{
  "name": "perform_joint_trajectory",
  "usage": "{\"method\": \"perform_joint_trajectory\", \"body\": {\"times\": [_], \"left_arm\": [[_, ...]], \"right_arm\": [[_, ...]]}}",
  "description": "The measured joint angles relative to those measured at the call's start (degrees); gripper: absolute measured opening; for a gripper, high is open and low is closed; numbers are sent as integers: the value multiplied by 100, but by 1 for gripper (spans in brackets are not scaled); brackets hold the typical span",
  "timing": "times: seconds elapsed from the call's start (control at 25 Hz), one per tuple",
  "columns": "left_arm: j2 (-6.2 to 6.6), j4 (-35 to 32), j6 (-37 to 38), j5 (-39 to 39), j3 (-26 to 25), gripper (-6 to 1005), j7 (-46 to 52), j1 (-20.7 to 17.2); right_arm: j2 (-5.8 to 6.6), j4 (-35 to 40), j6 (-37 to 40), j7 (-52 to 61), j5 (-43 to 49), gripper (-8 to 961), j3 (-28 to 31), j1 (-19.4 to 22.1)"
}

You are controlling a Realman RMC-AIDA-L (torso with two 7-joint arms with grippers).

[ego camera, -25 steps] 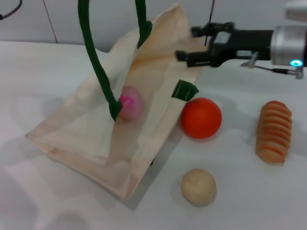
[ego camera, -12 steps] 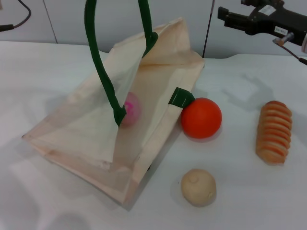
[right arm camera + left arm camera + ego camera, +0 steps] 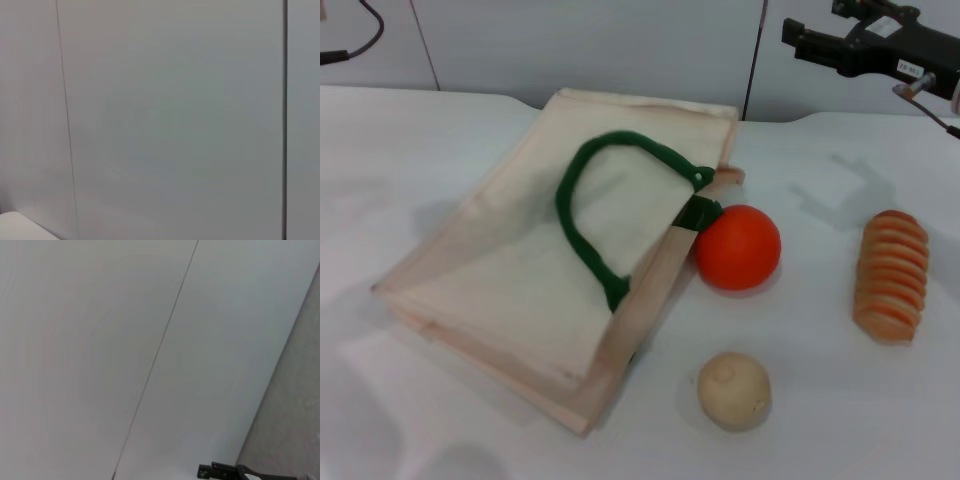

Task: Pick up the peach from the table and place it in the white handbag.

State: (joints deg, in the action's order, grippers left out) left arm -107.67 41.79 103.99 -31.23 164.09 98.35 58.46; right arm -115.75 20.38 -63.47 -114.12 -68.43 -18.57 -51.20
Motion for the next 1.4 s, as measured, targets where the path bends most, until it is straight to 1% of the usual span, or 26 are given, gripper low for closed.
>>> {"method": "perform_joint_trajectory", "body": {"times": [0.08,0.16,0.24,0.28,0.32,0.36,0.4,0.52,0.6,0.64,0.68,0.72,0.76,0.8,0.84,0.88,0.96,1.12,1.16,1.28,1.4], "left_arm": [[0,16,-37,-16,0,173,0,-9],[0,23,-85,-42,0,415,-1,-19],[-7,14,-161,-164,-5,485,-6,-45],[-40,-7,-259,-402,-7,520,-49,-102],[-63,-12,-320,-557,-8,554,-105,-147],[-63,-12,-320,-557,-8,589,-105,-147],[-91,-16,-392,-699,-9,624,-199,-206],[-215,-23,-680,-898,-12,736,-796,-353],[-347,-26,-863,-961,-14,810,-1287,-425],[-468,-26,-1017,-1062,-17,847,-1636,-482],[-577,-25,-1148,-1233,-20,852,-1896,-532],[-782,-40,-1366,-1755,-33,857,-2323,-668],[-782,-40,-1366,-1755,-33,862,-2323,-668],[-841,-87,-1431,-1997,-41,867,-2520,-739],[-904,-450,-1514,-2746,-57,872,-3145,-977],[-904,-450,-1514,-2746,-57,877,-3145,-977],[-880,-1145,-1584,-3481,-63,887,-3891,-1280],[-883,-1988,-1676,-4404,-71,896,-4730,-1598],[-885,-2304,-1711,-4652,-73,895,-4982,-1676],[-890,-2914,-1774,-5182,-79,893,-5500,-1836],[-895,-3402,-1782,-5570,-80,893,-5703,-1985]], "right_arm": [[0,0,21,-15,-4,891,33,11],[-1,0,55,-36,-20,891,72,12],[-5,-35,138,-119,-125,891,151,19],[-7,-154,209,-318,-360,891,176,33],[-7,-154,209,-318,-360,890,176,33],[-8,-211,234,-437,-487,890,176,36],[-8,-285,271,-628,-666,890,177,42],[-8,-590,345,-1480,-1343,890,179,110],[-11,-858,339,-2116,-1842,890,179,178],[-15,-1018,339,-2458,-2151,890,178,215],[-16,-1124,345,-2670,-2367,890,178,240],[-18,-1216,352,-2867,-2566,890,178,266],[-20,-1306,355,-3100,-2799,890,178,293],[-28,-1357,356,-3257,-2943,889,178,307],[-36,-1404,356,-3415,-3096,889,179,316],[-45,-1470,352,-3570,-3265,889,178,324],[-53,-1624,330,-3916,-3638,889,178,347],[-63,-1801,318,-4287,-4191,889,178,446],[-66,-1852,315,-4349,-4327,888,179,467],[-74,-2045,294,-4520,-4738,888,178,517],[-78,-2204,194,-4611,-5033,888,178,590]]}}
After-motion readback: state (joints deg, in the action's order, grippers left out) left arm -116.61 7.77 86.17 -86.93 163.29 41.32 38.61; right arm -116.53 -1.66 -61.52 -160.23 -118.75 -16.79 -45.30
